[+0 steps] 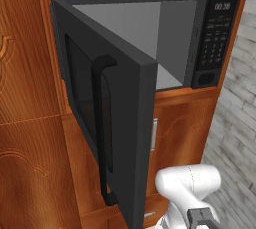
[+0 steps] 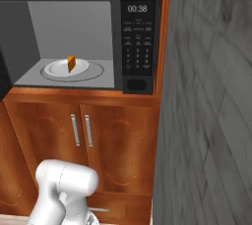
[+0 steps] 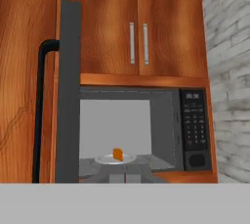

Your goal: Pick the cheese from the counter and place it in the microwave. Then turn on the microwave.

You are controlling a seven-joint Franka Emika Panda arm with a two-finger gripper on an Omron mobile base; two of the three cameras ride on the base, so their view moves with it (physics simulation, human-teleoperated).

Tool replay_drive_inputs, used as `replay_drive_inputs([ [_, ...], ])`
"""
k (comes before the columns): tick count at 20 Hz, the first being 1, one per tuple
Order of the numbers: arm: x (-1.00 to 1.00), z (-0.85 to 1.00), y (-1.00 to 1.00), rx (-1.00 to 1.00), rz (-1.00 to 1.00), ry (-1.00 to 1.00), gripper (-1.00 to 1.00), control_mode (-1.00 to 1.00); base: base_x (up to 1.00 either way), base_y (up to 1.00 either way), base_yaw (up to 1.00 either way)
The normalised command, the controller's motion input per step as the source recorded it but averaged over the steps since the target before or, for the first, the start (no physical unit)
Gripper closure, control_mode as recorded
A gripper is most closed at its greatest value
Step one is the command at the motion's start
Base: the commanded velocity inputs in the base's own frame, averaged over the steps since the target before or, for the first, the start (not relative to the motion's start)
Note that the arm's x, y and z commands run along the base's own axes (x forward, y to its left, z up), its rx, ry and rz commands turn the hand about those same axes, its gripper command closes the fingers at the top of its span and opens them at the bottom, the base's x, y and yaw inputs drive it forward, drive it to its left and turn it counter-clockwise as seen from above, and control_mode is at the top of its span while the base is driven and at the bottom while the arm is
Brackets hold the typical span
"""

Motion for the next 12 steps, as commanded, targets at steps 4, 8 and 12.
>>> replay_drive_inputs([
  [4,0.0,-0.25,0.44,0.0,-0.05,0.0,1.0,-1.0,0.0,0.0,0.0],
  [8,0.1,-0.14,0.41,0.0,-0.06,0.0,1.0,-1.0,0.0,0.0,0.0],
  [12,0.19,-0.19,0.35,0.0,-0.07,0.0,1.0,-1.0,0.0,0.0,0.0],
])
